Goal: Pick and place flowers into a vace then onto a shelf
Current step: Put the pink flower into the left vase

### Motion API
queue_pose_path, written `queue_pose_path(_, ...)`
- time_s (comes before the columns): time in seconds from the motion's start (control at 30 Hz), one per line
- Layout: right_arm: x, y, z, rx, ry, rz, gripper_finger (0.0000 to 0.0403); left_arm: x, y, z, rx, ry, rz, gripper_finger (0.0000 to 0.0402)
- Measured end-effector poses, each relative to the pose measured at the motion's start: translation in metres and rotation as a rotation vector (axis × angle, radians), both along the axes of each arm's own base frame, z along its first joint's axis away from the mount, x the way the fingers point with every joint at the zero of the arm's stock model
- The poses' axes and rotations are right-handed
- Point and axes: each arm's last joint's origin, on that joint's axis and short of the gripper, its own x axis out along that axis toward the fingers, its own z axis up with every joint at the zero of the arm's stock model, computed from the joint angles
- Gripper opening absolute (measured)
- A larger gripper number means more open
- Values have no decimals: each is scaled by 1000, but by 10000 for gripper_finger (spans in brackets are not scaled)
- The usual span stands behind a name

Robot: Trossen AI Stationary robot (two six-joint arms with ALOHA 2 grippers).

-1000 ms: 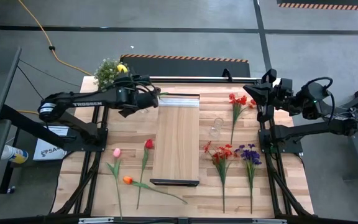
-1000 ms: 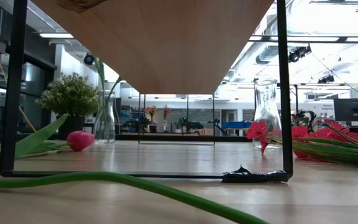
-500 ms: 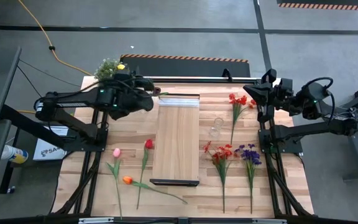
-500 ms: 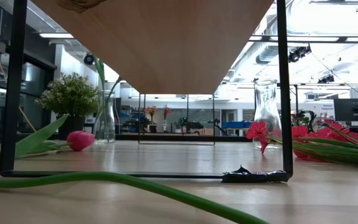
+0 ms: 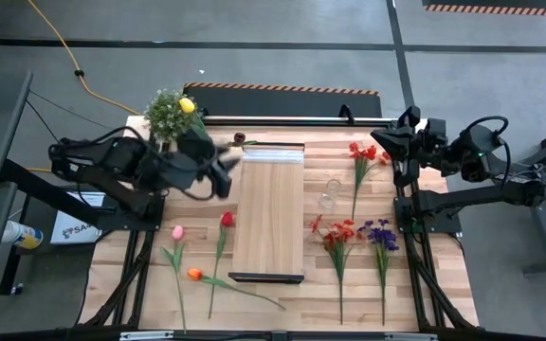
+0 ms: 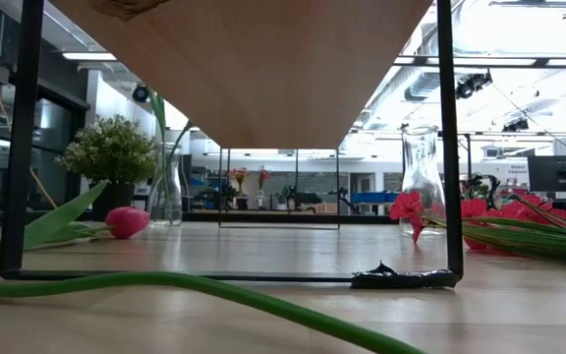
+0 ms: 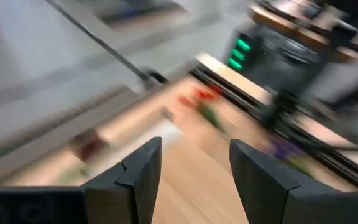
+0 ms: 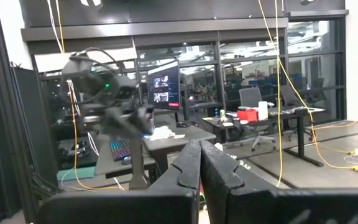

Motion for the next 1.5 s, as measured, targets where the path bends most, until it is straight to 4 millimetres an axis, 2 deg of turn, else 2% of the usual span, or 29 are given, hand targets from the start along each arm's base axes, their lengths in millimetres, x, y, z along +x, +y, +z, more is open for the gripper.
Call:
queue_pose_path(0.17, 0, 0, 0, 18, -4, 5, 0, -7, -20, -12, -310, 10, -16, 221)
queue_pose_path(0.3, 0, 0, 0, 22, -6, 17, 0, -17, -36, -30, -497, 113, 117, 221)
queue_pose_path(0.43, 0, 1, 0, 20, -5, 26, 0, -27, -52, -47, -600, 199, 276, 221)
queue_pose_path(0.53, 0, 1, 0, 19, -4, 25, 0, -26, -66, -61, -584, 198, 273, 221)
queue_pose_path(0.67, 0, 1, 0, 18, -4, 25, 0, -36, -80, -79, -612, 240, 324, 221)
queue_pose_path(0.97, 0, 1, 0, 20, -4, 26, 0, -57, -108, -148, -802, 456, 612, 221)
queue_pose_path(1.1, 0, 1, 0, 20, -5, 25, 0, -58, -118, -178, -866, 471, 640, 221)
queue_pose_path(1.27, 0, 1, 0, 20, -5, 26, 0, -56, -123, -210, -922, 469, 619, 221)
queue_pose_path(1.5, 0, 1, 0, 14, -5, 52, 0, -65, -119, -251, -968, 617, 692, 221)
